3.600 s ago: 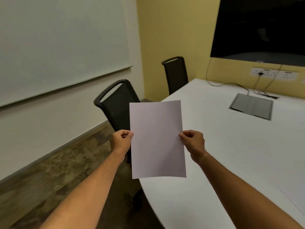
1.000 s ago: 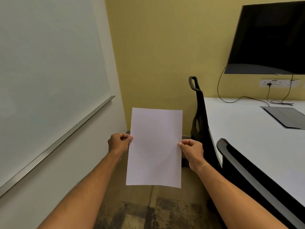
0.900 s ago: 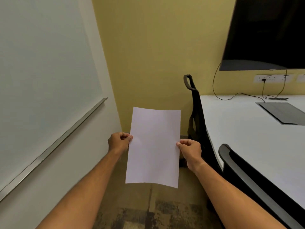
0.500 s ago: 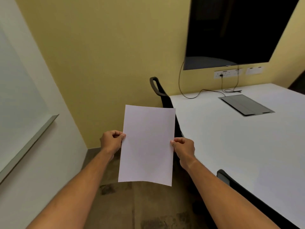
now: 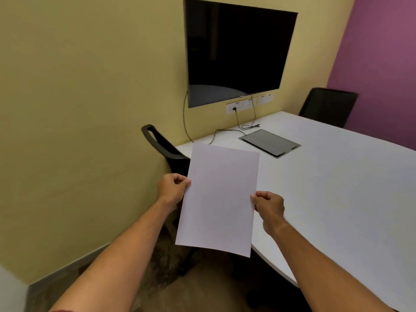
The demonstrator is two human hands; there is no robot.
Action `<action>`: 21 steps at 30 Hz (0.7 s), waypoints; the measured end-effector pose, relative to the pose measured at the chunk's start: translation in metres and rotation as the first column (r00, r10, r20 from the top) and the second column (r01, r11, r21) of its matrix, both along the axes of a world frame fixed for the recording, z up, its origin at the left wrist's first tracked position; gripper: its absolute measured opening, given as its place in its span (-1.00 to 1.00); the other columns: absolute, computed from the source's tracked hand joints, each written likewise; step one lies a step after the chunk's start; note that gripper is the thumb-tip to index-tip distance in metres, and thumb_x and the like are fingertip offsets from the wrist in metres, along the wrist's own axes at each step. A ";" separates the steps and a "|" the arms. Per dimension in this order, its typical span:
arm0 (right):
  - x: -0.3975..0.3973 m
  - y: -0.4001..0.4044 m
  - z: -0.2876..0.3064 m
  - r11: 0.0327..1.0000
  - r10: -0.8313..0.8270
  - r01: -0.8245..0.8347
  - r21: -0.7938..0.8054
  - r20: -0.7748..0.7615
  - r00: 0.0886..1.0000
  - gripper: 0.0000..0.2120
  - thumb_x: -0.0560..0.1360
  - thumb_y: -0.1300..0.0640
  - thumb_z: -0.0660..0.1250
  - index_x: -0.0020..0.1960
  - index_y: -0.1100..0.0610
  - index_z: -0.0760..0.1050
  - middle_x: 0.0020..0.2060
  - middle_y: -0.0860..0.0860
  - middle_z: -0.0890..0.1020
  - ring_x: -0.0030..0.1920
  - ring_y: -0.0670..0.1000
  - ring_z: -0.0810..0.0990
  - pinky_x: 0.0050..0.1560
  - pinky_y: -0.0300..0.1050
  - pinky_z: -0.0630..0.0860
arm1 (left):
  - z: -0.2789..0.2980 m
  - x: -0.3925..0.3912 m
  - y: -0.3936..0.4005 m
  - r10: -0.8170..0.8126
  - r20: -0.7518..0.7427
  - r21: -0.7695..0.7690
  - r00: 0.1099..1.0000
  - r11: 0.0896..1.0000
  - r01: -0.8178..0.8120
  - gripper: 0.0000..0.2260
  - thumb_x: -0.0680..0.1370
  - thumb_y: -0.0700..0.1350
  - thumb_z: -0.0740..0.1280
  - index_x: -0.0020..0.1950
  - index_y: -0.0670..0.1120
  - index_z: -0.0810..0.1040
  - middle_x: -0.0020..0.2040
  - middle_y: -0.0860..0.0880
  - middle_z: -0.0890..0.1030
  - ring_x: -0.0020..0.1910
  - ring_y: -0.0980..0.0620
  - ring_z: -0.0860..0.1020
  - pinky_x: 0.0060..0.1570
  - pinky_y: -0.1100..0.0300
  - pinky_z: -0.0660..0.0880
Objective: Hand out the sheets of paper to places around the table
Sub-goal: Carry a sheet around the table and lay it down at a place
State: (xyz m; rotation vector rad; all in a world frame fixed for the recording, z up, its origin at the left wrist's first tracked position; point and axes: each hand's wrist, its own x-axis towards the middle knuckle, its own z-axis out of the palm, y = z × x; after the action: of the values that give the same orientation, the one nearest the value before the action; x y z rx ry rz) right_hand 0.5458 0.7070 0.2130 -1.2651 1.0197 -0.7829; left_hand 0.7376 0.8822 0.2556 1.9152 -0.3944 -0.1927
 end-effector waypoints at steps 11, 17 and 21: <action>0.036 -0.093 0.006 0.967 -0.249 0.248 -0.055 -0.003 0.969 -0.92 0.44 0.27 0.45 -0.17 0.10 0.62 -0.10 0.09 0.69 -0.07 0.08 0.66 -0.05 -0.10 0.61 | -0.003 0.065 -0.131 -0.229 -0.044 -0.054 0.972 0.973 0.226 -0.91 0.49 -0.19 0.46 -0.21 -0.10 0.65 -0.19 -0.05 0.69 -0.19 0.01 0.65 -0.10 0.14 0.62; 0.072 -0.170 0.006 0.953 -0.295 0.297 -0.055 0.031 0.955 -0.90 0.45 0.27 0.45 -0.17 0.09 0.61 -0.09 0.09 0.69 -0.07 0.07 0.67 -0.01 -0.07 0.62 | 0.003 0.103 -0.213 -0.265 -0.027 -0.074 0.964 0.962 0.263 -0.89 0.48 -0.20 0.47 -0.25 -0.10 0.63 -0.23 -0.05 0.67 -0.28 0.04 0.61 -0.13 0.16 0.61; 0.097 -0.219 0.000 0.955 -0.296 0.297 -0.027 0.022 0.955 -0.90 0.45 0.28 0.45 -0.17 0.10 0.61 -0.08 0.09 0.69 -0.08 0.05 0.67 0.01 -0.08 0.61 | -0.001 0.135 -0.266 -0.263 -0.059 -0.037 0.963 0.965 0.261 -0.88 0.47 -0.20 0.47 -0.26 -0.13 0.63 -0.23 -0.04 0.67 -0.30 0.05 0.60 -0.11 0.14 0.62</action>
State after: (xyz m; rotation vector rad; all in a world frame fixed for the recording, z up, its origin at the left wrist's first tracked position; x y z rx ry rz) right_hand 0.6428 0.4883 0.2126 -1.1414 1.2038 -1.0410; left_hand 0.8726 0.6167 0.2543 1.8190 -0.6055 -0.4188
